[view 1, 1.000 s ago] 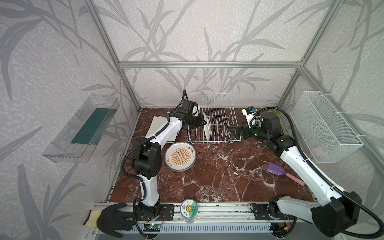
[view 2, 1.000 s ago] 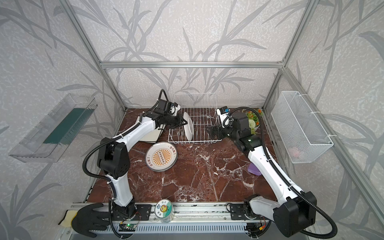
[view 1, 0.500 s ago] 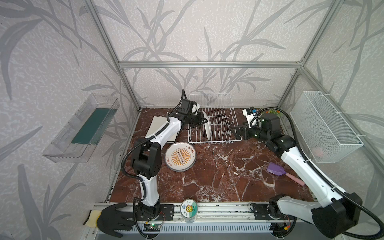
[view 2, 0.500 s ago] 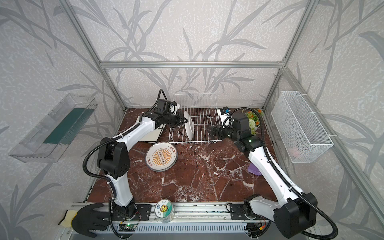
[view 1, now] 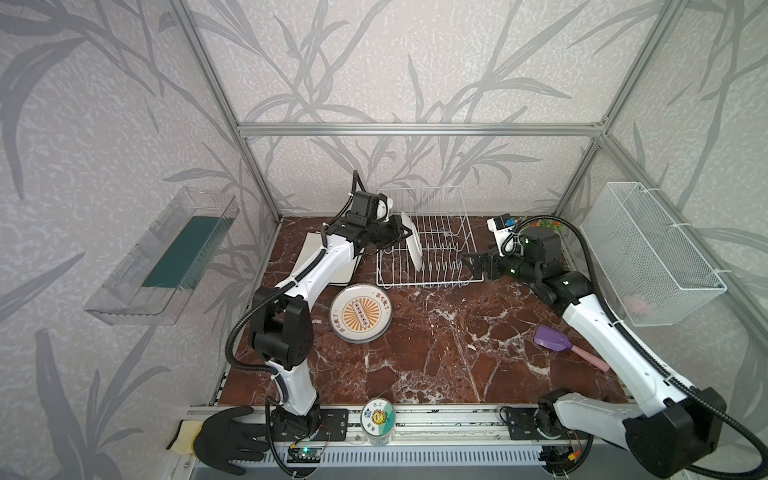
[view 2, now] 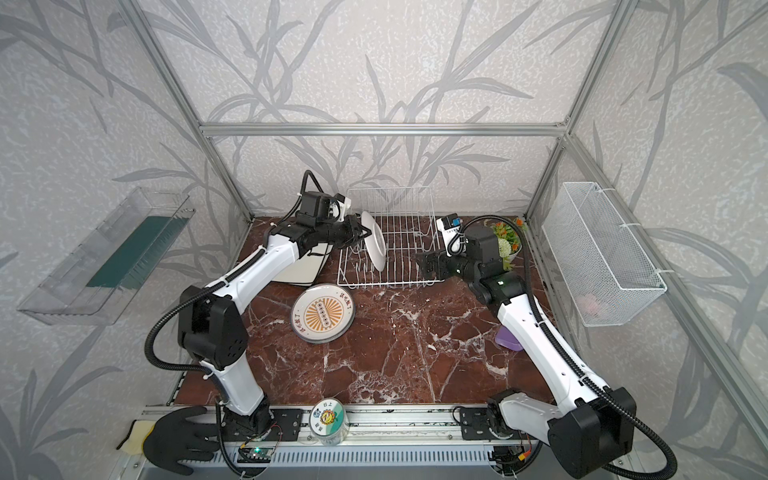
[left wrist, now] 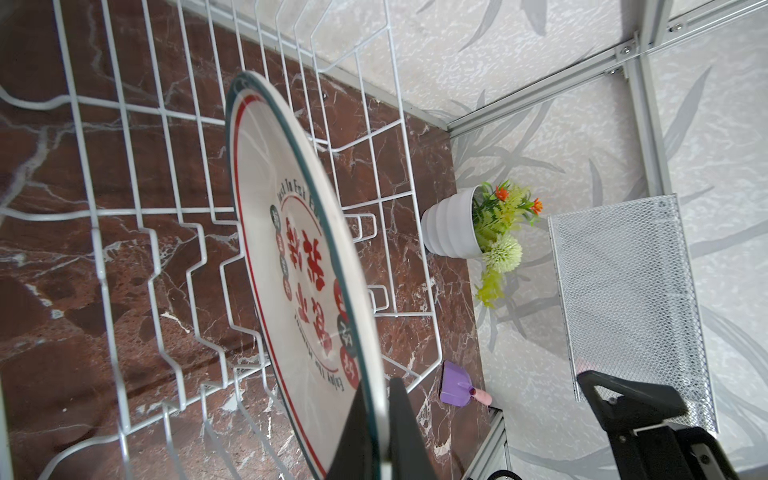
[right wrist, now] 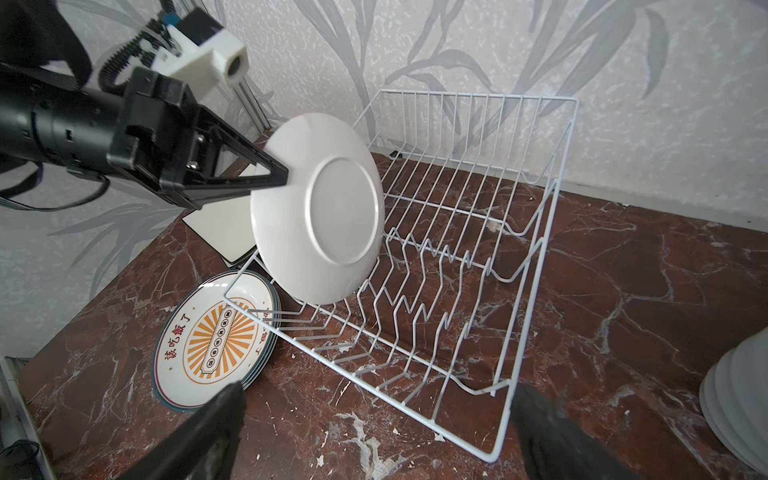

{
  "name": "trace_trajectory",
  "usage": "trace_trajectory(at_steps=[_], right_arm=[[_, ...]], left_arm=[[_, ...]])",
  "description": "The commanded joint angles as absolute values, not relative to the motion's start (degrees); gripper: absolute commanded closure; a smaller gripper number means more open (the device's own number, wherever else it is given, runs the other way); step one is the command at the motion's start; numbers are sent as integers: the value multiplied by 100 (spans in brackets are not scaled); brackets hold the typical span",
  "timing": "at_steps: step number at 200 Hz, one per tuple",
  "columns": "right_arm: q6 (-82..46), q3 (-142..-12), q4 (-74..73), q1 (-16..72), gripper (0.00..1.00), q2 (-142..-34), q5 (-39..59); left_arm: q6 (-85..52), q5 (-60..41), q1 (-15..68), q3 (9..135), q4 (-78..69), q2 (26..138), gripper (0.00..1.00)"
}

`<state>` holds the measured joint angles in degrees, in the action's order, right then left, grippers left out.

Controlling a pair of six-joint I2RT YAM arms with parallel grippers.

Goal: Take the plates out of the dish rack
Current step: 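Close the left gripper on the plate rim and lift it upward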

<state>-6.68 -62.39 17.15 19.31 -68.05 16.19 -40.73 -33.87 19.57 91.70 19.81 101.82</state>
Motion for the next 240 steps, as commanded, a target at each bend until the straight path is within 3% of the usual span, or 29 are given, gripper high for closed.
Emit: trace_trajectory(at_steps=[1, 43, 134, 204, 240], right_arm=[[-853, -6344, 1875, 1951, 1, -6688, 1451], [-1030, -6319, 1751, 1943, 1, -6636, 1315], [-2427, -6420, 1538, 1260, 1, -6420, 1903], [-3316, -6867, 1336, 1187, 1, -6973, 2426], [-3798, -7163, 1188, 1187, 1, -7154, 2392]], left_arm=[[-4069, -3137, 1888, 9224, 1881, 9718, 100], [-3762, -3096, 1872, 9475, 1916, 9346, 100], [-980, -2801, 2001, 10038, 2603, 8929, 100], [1190, -1821, 2566, 9238, 2196, 8327, 100], [2581, -1904, 2800, 8402, 1743, 8018, 100]])
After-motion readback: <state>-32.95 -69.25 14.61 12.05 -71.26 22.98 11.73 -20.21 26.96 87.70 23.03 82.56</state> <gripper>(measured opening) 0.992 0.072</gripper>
